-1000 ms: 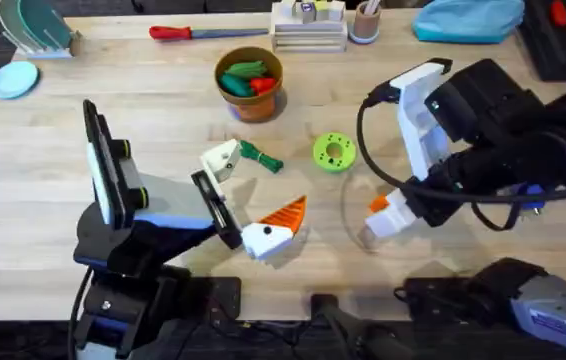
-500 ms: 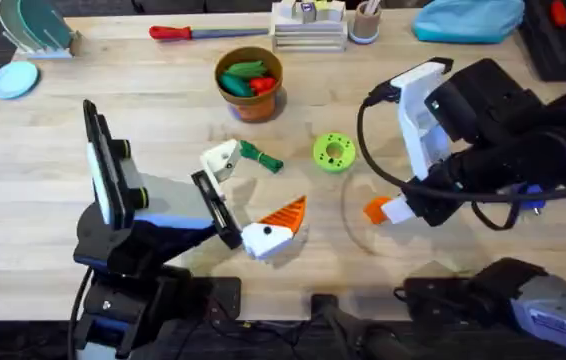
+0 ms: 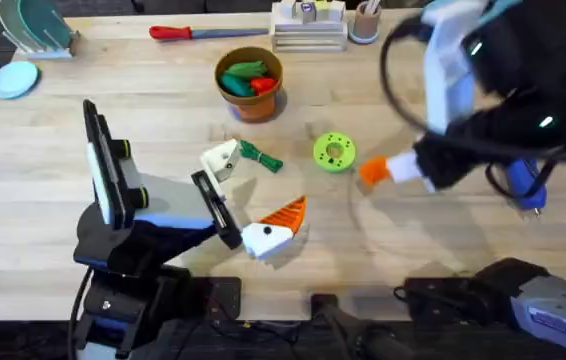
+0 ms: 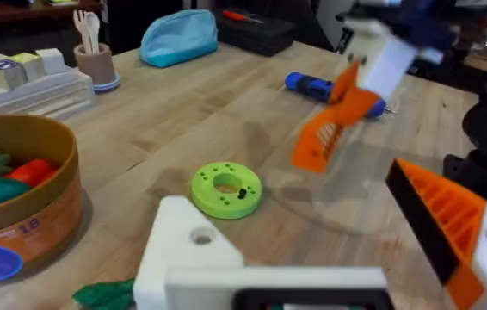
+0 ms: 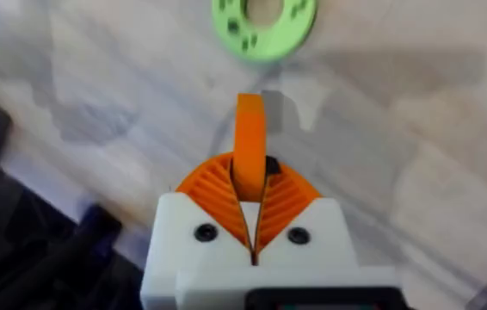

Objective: Pick up the gripper from the table and insert it into the empty holder that is missing its gripper. Then pick up a screw, insert it into the mounting hole, and use the screwdriver to tighten it. Finally, clean up the table by picking up the vegetable and placing it into the bucket.

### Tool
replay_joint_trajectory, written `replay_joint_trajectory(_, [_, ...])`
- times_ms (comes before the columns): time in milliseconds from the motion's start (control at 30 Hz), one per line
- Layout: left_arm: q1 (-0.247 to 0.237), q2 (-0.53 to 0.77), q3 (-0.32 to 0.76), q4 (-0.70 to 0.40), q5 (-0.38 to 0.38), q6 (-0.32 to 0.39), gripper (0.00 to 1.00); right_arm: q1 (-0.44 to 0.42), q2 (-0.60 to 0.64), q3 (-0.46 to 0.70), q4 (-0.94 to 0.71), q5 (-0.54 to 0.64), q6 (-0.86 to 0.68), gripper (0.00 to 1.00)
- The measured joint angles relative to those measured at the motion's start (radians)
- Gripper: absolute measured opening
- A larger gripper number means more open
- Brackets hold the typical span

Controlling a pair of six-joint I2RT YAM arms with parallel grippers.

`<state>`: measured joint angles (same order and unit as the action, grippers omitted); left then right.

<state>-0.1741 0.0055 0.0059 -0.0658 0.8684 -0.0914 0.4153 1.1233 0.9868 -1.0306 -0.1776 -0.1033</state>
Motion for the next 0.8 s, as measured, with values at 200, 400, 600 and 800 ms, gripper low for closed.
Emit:
replay_joint_trajectory(200, [0.000,0.000,0.000,0.000,0.000,0.000,0.993,-0.080,-0.006,0.101,0.169,-0.043,0.029,0.012])
replay_joint_trajectory(400, [0.000,0.000,0.000,0.000,0.000,0.000,0.993,-0.245,-0.005,0.008,0.514,-0.336,0.110,0.011])
replay_joint_trajectory(600, [0.000,0.000,0.000,0.000,0.000,0.000,0.993,-0.286,0.133,-0.140,0.719,-0.651,0.314,0.011])
replay_joint_trajectory(800, [0.000,0.000,0.000,0.000,0.000,0.000,0.993,-0.231,0.284,-0.152,0.744,-0.892,0.416,0.011])
